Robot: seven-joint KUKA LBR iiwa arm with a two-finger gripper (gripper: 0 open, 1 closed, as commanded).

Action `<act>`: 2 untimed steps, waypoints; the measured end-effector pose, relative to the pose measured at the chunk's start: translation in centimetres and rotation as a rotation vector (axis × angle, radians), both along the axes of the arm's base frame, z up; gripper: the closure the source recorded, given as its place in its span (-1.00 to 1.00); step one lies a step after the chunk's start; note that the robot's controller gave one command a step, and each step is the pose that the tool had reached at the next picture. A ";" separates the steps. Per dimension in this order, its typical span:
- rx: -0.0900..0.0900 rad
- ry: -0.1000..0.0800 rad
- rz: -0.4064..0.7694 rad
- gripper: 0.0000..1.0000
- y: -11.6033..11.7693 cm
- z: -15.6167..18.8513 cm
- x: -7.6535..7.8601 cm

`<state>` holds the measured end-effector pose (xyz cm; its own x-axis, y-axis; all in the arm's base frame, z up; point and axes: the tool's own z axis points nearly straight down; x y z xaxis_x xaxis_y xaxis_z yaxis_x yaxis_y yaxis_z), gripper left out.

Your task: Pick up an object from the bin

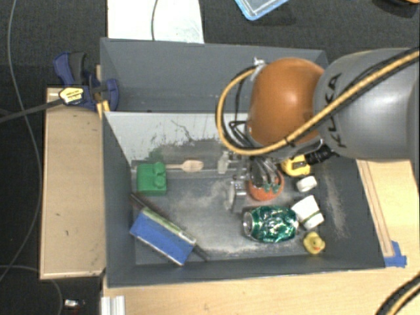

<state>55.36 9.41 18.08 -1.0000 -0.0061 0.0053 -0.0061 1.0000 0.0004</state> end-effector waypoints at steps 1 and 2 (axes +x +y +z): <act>0.001 -0.008 -0.003 -1.00 -0.1 0.5 0.2; 0.000 -0.010 0.005 -1.00 -8.8 -6.4 -2.4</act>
Offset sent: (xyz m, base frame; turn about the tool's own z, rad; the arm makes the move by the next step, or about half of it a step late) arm -0.0412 -0.1477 -0.1108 -0.0059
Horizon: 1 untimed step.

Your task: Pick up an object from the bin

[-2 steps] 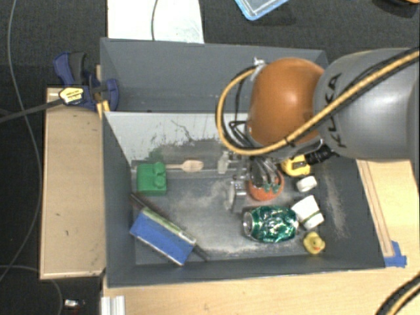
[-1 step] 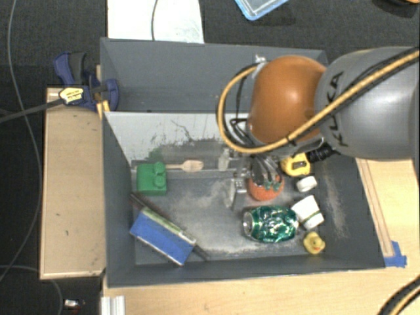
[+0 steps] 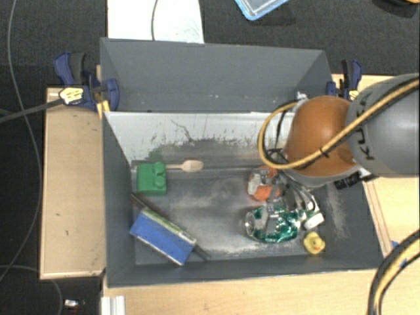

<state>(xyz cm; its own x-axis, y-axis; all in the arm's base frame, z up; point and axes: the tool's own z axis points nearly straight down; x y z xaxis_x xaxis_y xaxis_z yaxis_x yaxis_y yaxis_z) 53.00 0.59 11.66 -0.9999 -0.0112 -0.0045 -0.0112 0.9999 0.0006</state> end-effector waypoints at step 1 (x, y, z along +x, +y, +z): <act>0.003 -0.010 0.201 -1.00 -4.3 0.8 -1.1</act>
Offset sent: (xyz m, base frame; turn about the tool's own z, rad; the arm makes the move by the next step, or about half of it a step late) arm -0.0454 -0.0219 -0.0070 -0.0658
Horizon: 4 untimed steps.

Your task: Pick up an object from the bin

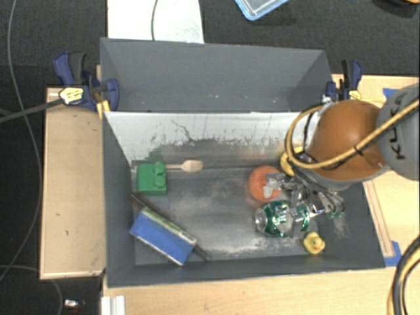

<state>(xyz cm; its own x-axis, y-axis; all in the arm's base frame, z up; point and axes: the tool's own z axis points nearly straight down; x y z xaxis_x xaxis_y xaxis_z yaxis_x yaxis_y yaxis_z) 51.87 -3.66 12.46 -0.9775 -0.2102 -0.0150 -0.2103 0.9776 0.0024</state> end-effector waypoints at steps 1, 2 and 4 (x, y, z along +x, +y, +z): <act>-0.002 0.015 -0.133 -1.00 2.2 -1.6 -3.4; -0.003 -0.002 -0.093 -1.00 -5.8 -4.1 -0.2; 0.004 0.004 -0.207 1.00 -2.2 -5.1 -0.6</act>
Offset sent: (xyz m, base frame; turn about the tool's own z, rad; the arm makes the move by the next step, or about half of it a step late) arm 0.0107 -0.0930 -0.0546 0.0810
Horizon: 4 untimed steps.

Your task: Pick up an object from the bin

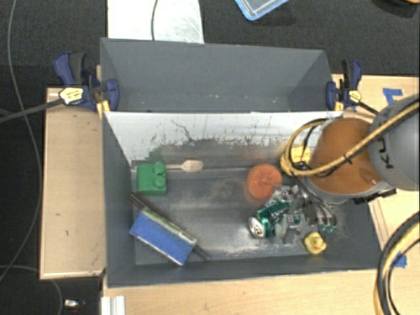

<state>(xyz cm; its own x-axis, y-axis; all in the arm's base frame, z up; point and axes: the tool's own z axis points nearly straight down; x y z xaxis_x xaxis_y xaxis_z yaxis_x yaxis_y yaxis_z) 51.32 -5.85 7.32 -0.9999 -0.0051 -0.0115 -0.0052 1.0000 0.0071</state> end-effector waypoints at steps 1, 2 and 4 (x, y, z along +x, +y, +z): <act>0.000 0.004 -0.001 1.00 0.0 1.0 -0.1; 0.000 0.002 -0.002 1.00 0.0 2.8 -0.1; 0.000 -0.003 -0.004 1.00 0.0 7.5 0.0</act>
Offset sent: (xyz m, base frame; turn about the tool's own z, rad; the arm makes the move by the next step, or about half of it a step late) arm -0.0008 0.0001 0.0417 0.0007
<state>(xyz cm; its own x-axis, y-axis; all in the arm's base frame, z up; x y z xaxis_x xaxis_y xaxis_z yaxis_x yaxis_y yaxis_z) 51.32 -5.85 14.83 -0.9999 -0.0013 -0.0144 -0.0014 1.0000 0.0067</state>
